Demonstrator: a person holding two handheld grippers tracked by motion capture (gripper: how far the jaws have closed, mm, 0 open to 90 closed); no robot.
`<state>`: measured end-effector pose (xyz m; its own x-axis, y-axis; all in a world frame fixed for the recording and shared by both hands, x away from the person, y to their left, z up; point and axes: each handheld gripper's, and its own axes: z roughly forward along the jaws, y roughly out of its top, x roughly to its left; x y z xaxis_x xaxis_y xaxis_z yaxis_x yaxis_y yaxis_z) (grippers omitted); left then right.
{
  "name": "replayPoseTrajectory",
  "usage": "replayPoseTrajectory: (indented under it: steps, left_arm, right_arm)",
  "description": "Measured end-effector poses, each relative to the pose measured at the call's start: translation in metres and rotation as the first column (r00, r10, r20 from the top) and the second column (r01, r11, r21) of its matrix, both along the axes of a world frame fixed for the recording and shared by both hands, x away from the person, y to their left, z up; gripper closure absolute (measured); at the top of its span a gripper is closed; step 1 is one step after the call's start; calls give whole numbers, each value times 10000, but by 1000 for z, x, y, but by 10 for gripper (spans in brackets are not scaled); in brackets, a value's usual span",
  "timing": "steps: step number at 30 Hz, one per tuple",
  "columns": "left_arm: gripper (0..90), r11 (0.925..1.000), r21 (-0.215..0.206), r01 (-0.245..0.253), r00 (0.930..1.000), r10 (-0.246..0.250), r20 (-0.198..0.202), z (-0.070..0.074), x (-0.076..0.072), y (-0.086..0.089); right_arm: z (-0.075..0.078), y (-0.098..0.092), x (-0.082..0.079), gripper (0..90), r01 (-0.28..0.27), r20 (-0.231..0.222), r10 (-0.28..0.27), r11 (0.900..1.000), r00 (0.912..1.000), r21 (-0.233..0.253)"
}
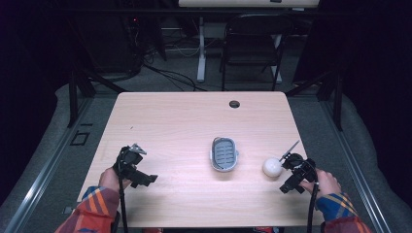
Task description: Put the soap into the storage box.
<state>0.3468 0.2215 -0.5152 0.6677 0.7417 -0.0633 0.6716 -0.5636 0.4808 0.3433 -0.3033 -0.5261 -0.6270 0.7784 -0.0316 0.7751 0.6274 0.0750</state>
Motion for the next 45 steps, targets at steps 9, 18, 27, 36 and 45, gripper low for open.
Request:
replayPoseTrajectory:
  steps: [9,18,27,36,45]
  left_arm:
    - [0,10000,-27,30,10000,-30,15,0,0,0]
    - [0,10000,-36,23,10000,-23,45,0,0,0]
    - [0,10000,-47,9,10000,-9,53,1,0,0]
    - [0,10000,-32,33,10000,-33,36,0,0,0]
    - [0,10000,-32,48,10000,-48,46,0,0,-1]
  right_arm:
    - [2,3,5,0,-83,-50,82,9998,10000,-157]
    - [7,8,12,0,22,52,-23,9999,10000,160]
    - [14,14,20,0,-161,-48,160,9999,9999,-46]
    - [15,23,27,0,-192,191,188,9996,9996,184]
    - [9,34,36,0,-498,441,495,9987,9978,64]
